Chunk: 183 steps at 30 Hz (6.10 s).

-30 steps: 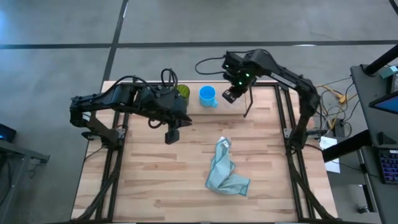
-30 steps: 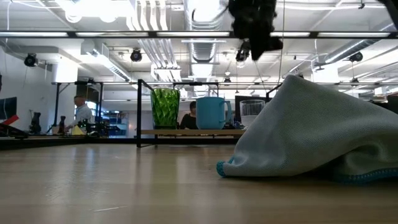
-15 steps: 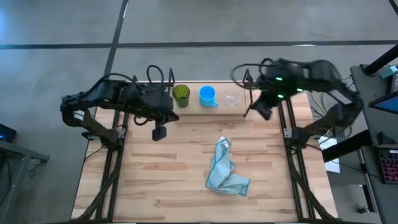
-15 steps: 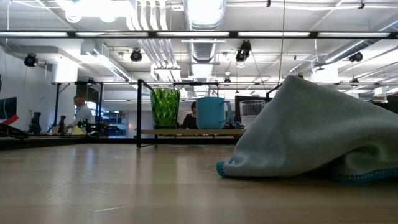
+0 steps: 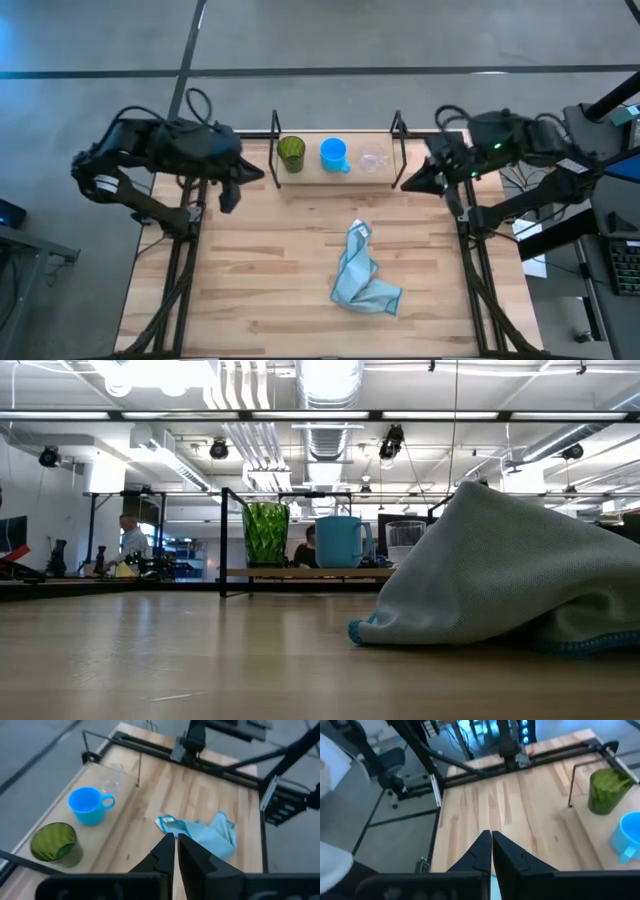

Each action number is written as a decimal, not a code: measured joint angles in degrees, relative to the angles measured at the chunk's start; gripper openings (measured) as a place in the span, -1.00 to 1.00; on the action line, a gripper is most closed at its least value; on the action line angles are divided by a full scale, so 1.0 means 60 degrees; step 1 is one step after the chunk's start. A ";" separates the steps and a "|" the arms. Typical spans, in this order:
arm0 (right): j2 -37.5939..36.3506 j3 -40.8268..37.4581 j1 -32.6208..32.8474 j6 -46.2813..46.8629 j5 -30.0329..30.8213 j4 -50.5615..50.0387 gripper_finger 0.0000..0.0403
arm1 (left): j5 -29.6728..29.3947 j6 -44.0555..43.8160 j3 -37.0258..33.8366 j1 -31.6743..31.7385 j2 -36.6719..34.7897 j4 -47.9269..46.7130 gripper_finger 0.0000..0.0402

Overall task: Stack small to large cups/mugs on shelf
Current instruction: Return to Home Position

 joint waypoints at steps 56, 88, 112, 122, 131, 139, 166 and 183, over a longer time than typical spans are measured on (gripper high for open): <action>-0.8785 -1.1981 0.0376 0.0412 0.0756 0.8790 -0.96 | -0.0211 -0.0887 -1.3713 0.0007 -1.1698 0.8147 -0.96; -1.1235 -1.4374 0.0379 0.0729 0.1025 0.8669 -0.96 | -0.0320 -0.0320 -1.6634 0.0007 -1.2094 1.1718 -0.96; -1.1250 -1.6554 0.0379 0.2371 0.1086 1.0432 -0.96 | -0.0145 -0.1922 -1.8770 0.0007 -1.2101 1.2804 -0.96; -1.1223 -1.6550 0.0376 0.2407 0.1175 1.0079 -0.96 | 0.0066 -0.1949 -1.8773 0.0004 -1.1926 1.2672 -0.96; -1.1212 -1.6548 0.0376 0.2294 0.1177 1.0082 -0.96 | 0.0146 -0.1975 -1.8788 0.0004 -1.1912 1.2672 -0.96; -1.1212 -1.6547 0.0376 0.2302 0.1177 1.0082 -0.96 | 0.0146 -0.1982 -1.8792 0.0004 -1.1905 1.2672 -0.96; -1.1212 -1.6543 0.0376 0.2306 0.1175 1.0086 -0.96 | 0.0149 -0.1985 -1.8806 0.0004 -1.1864 1.2672 -0.96; -1.1212 -1.6541 0.0376 0.2306 0.1175 1.0086 -0.96 | 0.0150 -0.1984 -1.8806 0.0004 -1.1857 1.2672 -0.96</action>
